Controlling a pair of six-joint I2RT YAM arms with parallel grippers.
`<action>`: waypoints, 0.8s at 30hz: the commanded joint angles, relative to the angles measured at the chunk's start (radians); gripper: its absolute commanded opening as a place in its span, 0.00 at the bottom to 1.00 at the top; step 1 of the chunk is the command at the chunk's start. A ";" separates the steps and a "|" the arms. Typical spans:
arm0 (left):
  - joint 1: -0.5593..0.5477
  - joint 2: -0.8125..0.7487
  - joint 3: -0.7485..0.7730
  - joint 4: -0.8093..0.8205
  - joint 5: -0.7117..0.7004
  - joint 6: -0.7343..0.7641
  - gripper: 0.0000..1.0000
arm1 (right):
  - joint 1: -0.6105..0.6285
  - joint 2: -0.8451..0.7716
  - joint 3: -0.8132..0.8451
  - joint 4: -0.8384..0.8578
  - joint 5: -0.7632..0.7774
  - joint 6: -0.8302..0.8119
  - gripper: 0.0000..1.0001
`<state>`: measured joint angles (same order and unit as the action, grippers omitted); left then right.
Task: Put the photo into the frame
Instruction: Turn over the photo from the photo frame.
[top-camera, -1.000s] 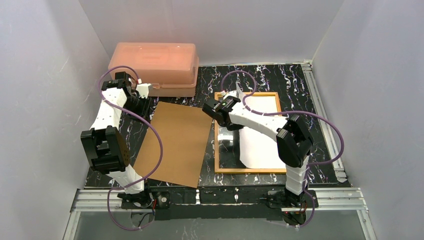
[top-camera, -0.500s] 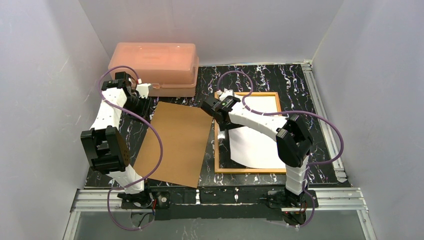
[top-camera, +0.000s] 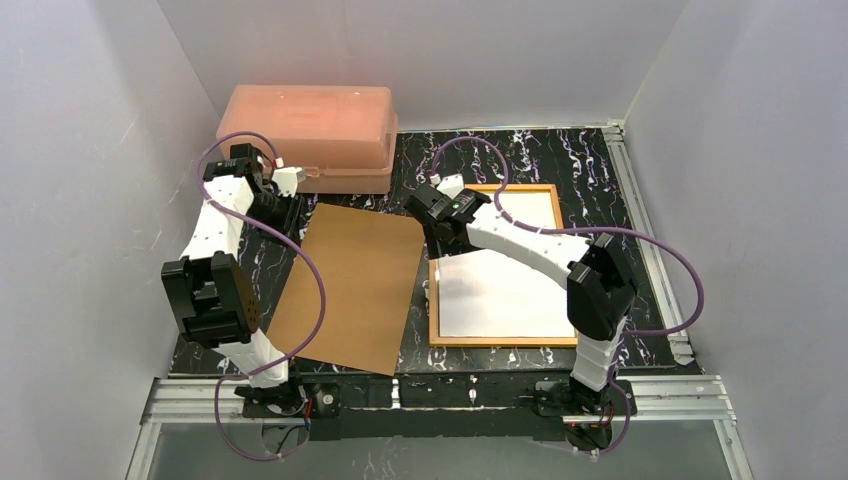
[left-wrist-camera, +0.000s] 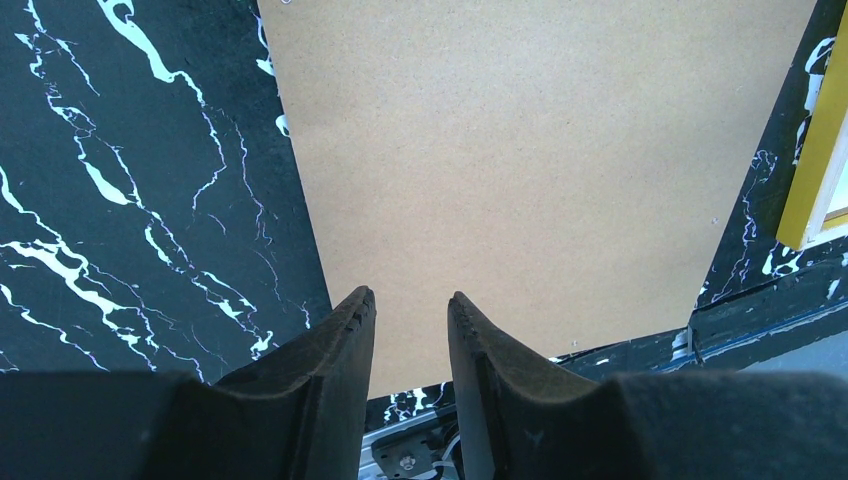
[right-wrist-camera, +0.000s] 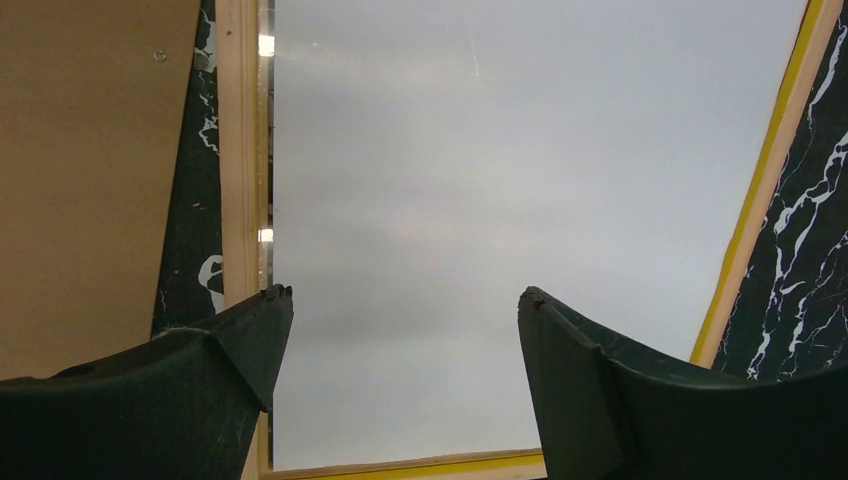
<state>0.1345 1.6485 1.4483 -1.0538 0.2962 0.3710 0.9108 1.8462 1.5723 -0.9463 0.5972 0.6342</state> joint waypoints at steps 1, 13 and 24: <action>-0.004 -0.012 0.003 -0.028 0.016 0.013 0.32 | -0.008 -0.048 -0.012 0.039 -0.008 -0.013 0.91; 0.039 0.007 0.010 -0.042 0.025 0.031 0.32 | -0.003 -0.120 -0.100 0.202 -0.198 0.043 0.88; 0.210 0.108 -0.069 0.068 -0.104 0.195 0.28 | 0.101 0.009 -0.123 0.445 -0.424 0.251 0.91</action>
<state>0.3367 1.7527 1.4410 -1.0317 0.2600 0.4904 1.0080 1.7916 1.4582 -0.6079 0.2691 0.7776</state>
